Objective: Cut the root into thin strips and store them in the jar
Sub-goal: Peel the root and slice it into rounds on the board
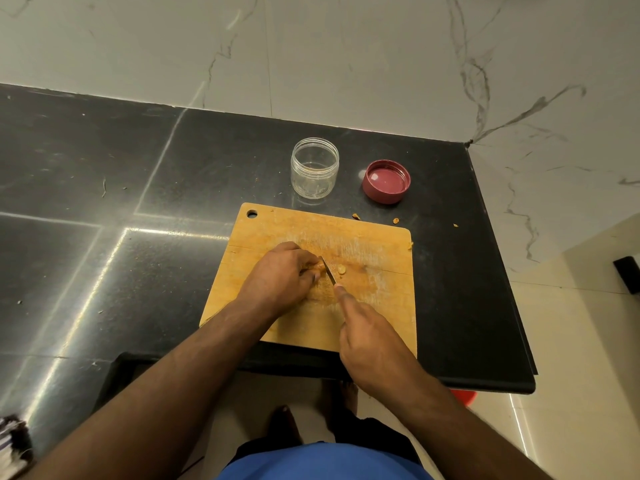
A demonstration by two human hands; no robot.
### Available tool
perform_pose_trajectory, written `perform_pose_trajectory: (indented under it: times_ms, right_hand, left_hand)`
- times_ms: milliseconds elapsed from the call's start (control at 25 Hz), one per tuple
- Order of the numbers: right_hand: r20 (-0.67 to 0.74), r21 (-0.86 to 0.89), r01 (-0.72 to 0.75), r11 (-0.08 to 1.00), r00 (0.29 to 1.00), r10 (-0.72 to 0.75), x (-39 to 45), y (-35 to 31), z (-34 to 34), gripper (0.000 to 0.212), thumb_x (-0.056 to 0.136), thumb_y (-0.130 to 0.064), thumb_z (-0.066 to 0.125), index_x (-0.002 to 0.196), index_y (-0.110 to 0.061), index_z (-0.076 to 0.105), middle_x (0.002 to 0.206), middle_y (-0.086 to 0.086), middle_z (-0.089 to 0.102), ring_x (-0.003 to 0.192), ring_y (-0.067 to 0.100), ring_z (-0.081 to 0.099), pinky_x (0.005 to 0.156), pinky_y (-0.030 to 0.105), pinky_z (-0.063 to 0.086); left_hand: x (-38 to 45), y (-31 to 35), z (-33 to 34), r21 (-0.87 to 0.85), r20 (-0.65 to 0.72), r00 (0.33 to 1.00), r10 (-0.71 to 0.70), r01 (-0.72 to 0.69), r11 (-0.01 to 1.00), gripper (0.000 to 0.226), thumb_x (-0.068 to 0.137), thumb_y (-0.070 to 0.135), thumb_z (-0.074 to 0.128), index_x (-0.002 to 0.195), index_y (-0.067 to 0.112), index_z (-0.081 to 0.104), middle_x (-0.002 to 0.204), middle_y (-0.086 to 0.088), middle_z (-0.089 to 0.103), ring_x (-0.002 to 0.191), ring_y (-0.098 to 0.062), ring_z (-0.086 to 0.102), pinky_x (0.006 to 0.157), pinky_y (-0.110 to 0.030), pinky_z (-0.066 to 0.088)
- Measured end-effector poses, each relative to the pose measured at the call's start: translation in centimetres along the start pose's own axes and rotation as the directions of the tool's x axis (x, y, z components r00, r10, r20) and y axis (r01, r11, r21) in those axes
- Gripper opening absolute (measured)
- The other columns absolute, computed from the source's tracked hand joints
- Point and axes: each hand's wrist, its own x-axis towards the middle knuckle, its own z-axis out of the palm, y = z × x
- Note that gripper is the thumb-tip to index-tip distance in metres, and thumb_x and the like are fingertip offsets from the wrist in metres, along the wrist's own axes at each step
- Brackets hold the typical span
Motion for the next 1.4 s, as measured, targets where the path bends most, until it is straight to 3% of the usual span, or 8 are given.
perform_pose_trajectory:
  times_ms: [160,320,520,680,800,920,1120,1400]
  right_hand:
    - [-0.027,0.032,0.003,0.999,1.000,-0.002,-3.4,0.4,0.5,0.056,0.104,-0.022,0.035,0.156,-0.032,0.016,0.114,-0.009,0.050,0.093,0.008,0.053,0.075,0.020,0.044]
    - [-0.152,0.166,0.008,0.986,0.988,0.017,-3.8,1.1,-0.8,0.054,0.104,-0.020,0.037,0.154,-0.035,0.024,0.134,-0.021,0.044,0.107,-0.015,0.047,0.086,0.003,0.037]
    - [-0.075,0.472,-0.130,0.872,0.980,0.187,-2.6,1.5,-2.2,0.049,0.103,-0.016,0.040,0.144,-0.041,0.042,0.092,-0.016,0.057,0.050,0.000,0.048,0.050,0.022,0.039]
    - [-0.120,0.121,-0.062,0.991,0.990,0.077,-2.3,1.4,-2.4,0.051,0.104,-0.023,0.038,0.152,-0.037,0.029,0.128,-0.006,0.056,0.086,-0.002,0.052,0.075,0.017,0.046]
    - [-0.105,-0.038,-0.024,0.999,0.994,0.020,-2.4,1.3,-2.2,0.054,0.104,-0.028,0.035,0.154,-0.041,0.021,0.111,-0.010,0.051,0.087,0.006,0.053,0.075,0.027,0.051]
    - [-0.127,-0.039,-0.006,0.999,0.992,0.001,-2.5,1.6,-2.1,0.053,0.104,-0.028,0.036,0.153,-0.041,0.022,0.109,-0.011,0.051,0.084,0.008,0.054,0.072,0.028,0.052]
    - [-0.158,0.145,-0.010,0.989,0.987,0.033,-2.6,1.7,-2.1,0.052,0.104,-0.024,0.038,0.153,-0.036,0.027,0.150,-0.012,0.041,0.115,-0.003,0.048,0.098,0.023,0.046]
    - [-0.078,0.069,0.016,0.997,0.997,-0.011,-1.7,0.2,-0.9,0.054,0.105,-0.025,0.035,0.156,-0.036,0.018,0.133,-0.008,0.049,0.105,0.002,0.048,0.091,0.019,0.043]
  left_hand:
    - [0.0,0.0,0.0,-0.011,0.003,1.000,-0.018,0.018,1.000,0.039,0.096,0.035,0.064,0.132,0.020,0.065,0.127,0.003,0.061,0.115,-0.015,0.057,0.096,-0.030,0.048]
    - [-0.1,-0.1,0.0,-0.034,0.017,1.000,-0.021,0.021,0.999,0.040,0.096,0.033,0.064,0.133,0.020,0.063,0.129,0.004,0.059,0.117,-0.015,0.055,0.098,-0.029,0.046]
    - [-0.3,-0.2,-0.1,-0.054,0.035,0.999,-0.024,0.026,0.998,0.040,0.097,0.031,0.064,0.136,0.025,0.060,0.133,0.004,0.057,0.120,-0.015,0.053,0.100,-0.030,0.046]
    - [-0.2,-0.1,0.0,-0.028,0.065,0.998,0.010,-0.008,1.000,0.048,0.099,0.030,0.060,0.144,0.042,0.049,0.137,0.005,0.053,0.122,-0.016,0.051,0.098,-0.031,0.050]
    - [-0.1,0.2,0.0,0.071,0.087,0.994,0.061,-0.067,0.995,0.052,0.101,0.028,0.057,0.146,0.050,0.042,0.133,0.005,0.051,0.117,-0.015,0.051,0.094,-0.029,0.051]
    - [0.1,0.3,0.0,0.095,0.094,0.993,0.069,-0.078,0.992,0.053,0.102,0.026,0.056,0.147,0.050,0.040,0.134,0.004,0.050,0.117,-0.016,0.050,0.094,-0.030,0.051]
    - [0.1,-0.4,0.2,-0.061,0.044,0.999,-0.023,0.025,0.998,0.038,0.096,0.030,0.064,0.133,0.030,0.056,0.130,0.006,0.058,0.110,-0.010,0.054,0.089,-0.025,0.046]
    - [-0.4,-0.7,0.6,-0.105,-0.041,0.999,-0.028,0.023,0.994,0.033,0.094,0.030,0.068,0.126,0.022,0.067,0.121,0.006,0.063,0.105,-0.010,0.056,0.088,-0.025,0.048]
